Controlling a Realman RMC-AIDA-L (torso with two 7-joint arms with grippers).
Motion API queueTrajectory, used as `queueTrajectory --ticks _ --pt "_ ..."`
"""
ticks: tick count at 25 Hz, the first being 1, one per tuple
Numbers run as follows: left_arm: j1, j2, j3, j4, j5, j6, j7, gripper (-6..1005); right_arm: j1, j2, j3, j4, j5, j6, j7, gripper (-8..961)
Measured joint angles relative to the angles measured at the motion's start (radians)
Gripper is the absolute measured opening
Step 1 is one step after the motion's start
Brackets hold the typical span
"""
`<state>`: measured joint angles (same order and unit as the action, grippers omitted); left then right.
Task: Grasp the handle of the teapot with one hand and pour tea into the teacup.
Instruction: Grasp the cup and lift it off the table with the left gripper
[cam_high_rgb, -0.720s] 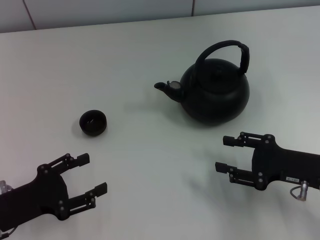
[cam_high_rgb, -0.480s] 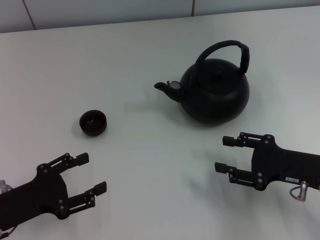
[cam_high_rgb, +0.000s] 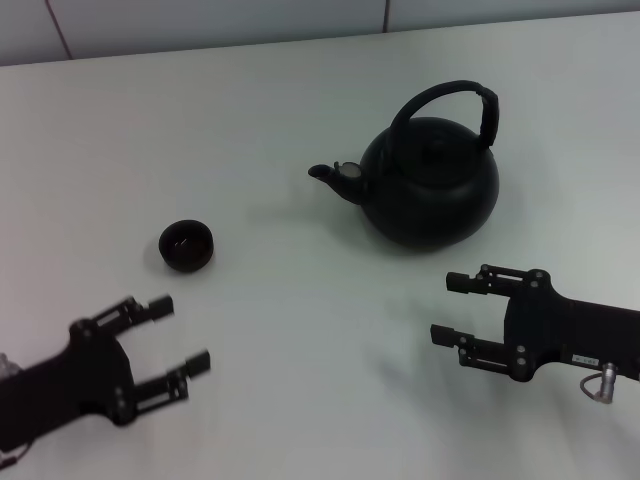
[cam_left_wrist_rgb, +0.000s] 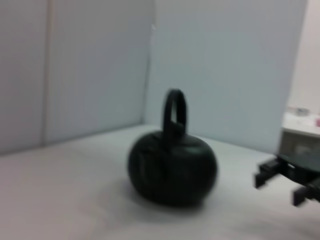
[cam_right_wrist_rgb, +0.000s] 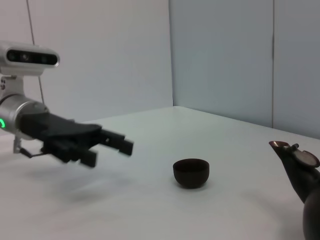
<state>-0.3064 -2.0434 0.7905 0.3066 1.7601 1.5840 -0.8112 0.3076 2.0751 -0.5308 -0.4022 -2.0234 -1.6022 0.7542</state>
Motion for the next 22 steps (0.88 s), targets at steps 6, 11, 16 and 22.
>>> queueTrajectory --ticks 6,11,16,22 --pt "0.001 -0.019 -0.228 0.011 -0.001 -0.042 0.060 813 -0.006 0.000 0.005 -0.006 0.003 -0.005 0.000 638" --pt "-0.001 -0.022 -0.292 0.004 -0.002 -0.055 0.092 813 -0.008 0.000 0.006 -0.006 0.004 -0.006 0.000 638" --pt "-0.003 -0.021 -0.288 0.004 -0.002 -0.054 0.093 813 -0.007 0.000 0.006 -0.006 0.005 -0.006 0.000 638" --pt "-0.018 -0.023 -0.215 0.005 0.025 -0.175 0.125 812 0.001 0.000 0.003 -0.006 0.006 -0.004 0.000 639"
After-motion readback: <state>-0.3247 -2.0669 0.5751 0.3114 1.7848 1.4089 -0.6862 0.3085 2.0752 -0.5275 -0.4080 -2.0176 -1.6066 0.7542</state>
